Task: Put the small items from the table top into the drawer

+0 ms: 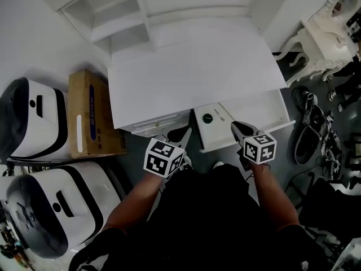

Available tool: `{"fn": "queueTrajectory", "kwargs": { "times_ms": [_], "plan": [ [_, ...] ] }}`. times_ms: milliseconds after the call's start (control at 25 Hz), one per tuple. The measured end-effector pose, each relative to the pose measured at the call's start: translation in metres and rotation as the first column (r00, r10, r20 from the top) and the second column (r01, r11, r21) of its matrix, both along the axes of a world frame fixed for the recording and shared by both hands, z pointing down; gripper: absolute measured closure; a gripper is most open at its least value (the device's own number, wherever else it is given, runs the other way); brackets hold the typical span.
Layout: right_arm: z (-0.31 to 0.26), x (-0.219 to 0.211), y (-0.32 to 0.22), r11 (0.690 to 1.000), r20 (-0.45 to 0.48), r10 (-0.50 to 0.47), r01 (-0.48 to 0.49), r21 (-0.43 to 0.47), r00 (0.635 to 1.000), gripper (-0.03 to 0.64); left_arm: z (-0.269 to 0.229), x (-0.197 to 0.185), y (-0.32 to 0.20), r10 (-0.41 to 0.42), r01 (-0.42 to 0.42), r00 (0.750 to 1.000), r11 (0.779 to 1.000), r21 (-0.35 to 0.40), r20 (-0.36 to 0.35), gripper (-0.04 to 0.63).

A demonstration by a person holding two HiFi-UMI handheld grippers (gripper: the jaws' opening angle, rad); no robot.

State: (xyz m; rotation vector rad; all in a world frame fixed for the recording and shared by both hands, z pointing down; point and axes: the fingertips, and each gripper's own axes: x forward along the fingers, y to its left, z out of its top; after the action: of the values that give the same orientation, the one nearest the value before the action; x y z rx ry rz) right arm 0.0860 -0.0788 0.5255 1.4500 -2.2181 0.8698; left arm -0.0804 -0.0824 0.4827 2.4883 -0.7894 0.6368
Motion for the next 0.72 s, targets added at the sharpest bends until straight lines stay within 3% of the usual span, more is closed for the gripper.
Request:
{"fn": "queueTrajectory", "kwargs": {
  "times_ms": [240,720],
  "plan": [
    [-0.036,-0.003,0.016,0.994,-0.020,-0.066,0.068,0.089,0.998,0.580,-0.006,0.001,0.016,-0.057,0.057,0.998,0.998,0.010,-0.007,0.592],
    [-0.051,0.027,0.086,0.982,0.020,-0.153,0.150,0.117,0.988,0.591,-0.017,0.059,0.084,-0.092,0.092,0.996,0.996,0.008,-0.015,0.591]
  ]
}}
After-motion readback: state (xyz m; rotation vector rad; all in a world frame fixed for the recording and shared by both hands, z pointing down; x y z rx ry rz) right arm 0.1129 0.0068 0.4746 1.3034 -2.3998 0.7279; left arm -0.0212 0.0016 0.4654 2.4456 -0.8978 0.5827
